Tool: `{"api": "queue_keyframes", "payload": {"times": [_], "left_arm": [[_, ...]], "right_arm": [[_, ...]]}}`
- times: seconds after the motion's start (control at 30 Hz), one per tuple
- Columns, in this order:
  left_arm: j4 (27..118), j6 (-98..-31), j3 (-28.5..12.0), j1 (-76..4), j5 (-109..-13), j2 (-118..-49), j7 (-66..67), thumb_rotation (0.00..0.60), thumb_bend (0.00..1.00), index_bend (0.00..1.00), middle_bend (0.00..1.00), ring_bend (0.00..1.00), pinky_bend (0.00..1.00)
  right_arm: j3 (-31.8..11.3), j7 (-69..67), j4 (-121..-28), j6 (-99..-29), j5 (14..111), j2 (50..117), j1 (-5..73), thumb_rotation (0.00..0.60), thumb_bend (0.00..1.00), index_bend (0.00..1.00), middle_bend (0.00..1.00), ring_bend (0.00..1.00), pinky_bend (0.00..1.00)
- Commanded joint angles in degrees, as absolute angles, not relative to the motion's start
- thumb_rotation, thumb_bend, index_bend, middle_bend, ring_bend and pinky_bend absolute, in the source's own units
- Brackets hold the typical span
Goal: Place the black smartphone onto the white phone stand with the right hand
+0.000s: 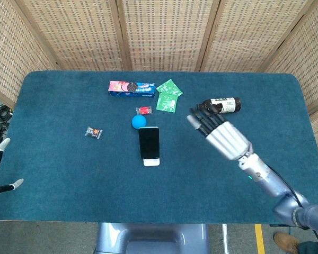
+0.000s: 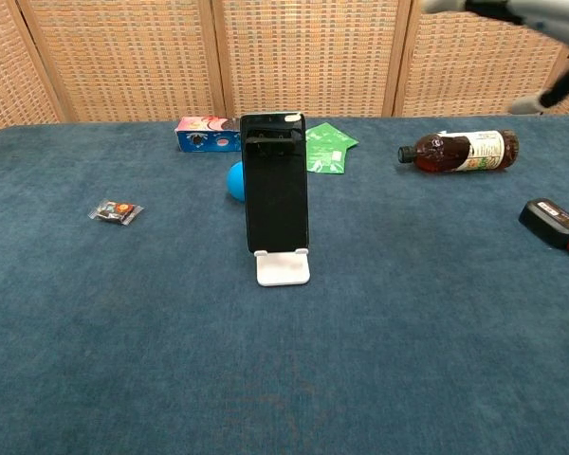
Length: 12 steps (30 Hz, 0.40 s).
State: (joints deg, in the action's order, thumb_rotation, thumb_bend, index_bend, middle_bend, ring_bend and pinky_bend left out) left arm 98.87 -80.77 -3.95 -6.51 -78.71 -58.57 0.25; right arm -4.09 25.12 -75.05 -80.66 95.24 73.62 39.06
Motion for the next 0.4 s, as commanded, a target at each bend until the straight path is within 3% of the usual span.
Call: {"api": "queue_keyframes", "payload": {"times": [0.03, 0.4], "left_arm": [[99.07, -81.41, -3.82, -6.24, -79.37, -58.43, 0.17, 0.6, 0.0, 0.0, 0.0, 0.0, 0.0], [98.64, -83.32, -3.05, -5.09, -81.38, -58.29, -0.81, 0.6, 0.0, 0.0, 0.0, 0.0, 0.0]], "right_arm": [[-2.75, 18.73, -87.36, -84.33, 84.42, 68.14, 27.58, 0.6, 0.0, 0.0, 0.0, 0.0, 0.0], [-0.14, 24.51, -93.11, -88.37, 83.75, 69.46, 19.67, 0.6, 0.0, 0.0, 0.0, 0.0, 0.0]]}}
